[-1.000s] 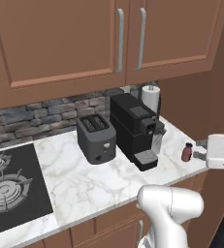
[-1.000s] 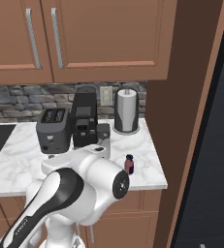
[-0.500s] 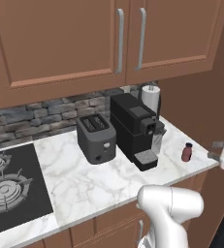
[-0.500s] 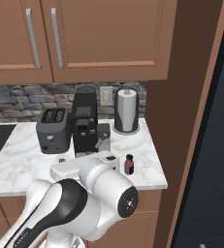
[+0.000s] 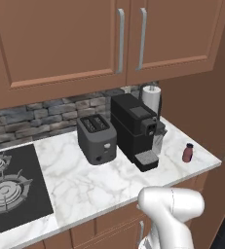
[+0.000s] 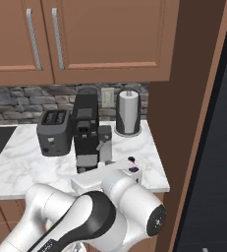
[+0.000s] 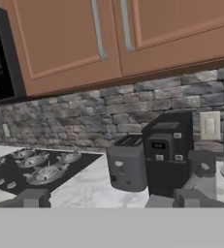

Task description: Place the drinks on the dining counter in a tight cluster.

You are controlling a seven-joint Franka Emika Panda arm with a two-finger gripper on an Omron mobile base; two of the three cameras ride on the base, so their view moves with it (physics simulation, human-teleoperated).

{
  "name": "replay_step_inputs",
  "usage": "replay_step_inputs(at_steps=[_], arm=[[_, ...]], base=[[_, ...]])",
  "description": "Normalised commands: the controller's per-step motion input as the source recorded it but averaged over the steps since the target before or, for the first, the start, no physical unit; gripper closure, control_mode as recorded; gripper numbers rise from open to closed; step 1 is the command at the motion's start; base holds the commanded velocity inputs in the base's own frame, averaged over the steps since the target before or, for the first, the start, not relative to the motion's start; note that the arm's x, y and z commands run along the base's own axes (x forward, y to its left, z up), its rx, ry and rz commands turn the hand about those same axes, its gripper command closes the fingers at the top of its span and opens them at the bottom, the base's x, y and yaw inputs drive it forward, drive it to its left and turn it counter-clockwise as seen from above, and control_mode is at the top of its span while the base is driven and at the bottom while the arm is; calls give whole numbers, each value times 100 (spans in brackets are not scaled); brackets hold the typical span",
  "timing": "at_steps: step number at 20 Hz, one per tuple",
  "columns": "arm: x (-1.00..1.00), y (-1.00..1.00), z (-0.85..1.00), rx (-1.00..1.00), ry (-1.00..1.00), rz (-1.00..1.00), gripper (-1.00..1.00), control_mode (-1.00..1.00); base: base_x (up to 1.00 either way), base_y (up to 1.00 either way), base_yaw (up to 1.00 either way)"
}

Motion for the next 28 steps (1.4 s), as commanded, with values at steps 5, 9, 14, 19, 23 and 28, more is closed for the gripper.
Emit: replay_step_inputs(at_steps=[5, 9, 14, 19, 23, 28], arm=[[38, -17, -21, 0, 0, -3, -100, -100], [46, -3, -29, 0, 0, -6, -100, -100], [41, -1, -36, 0, -1, -6, -100, -100], [36, -9, -41, 0, -1, -8, -100, -100], [36, -19, -36, 0, 0, -6, -100, -100], [38, -21, -35, 0, 0, -5, -100, -100]], base=[[0, 0, 0], [0, 0, 0], [0, 0, 0], [0, 0, 0], [0, 0, 0], [0, 0, 0]])
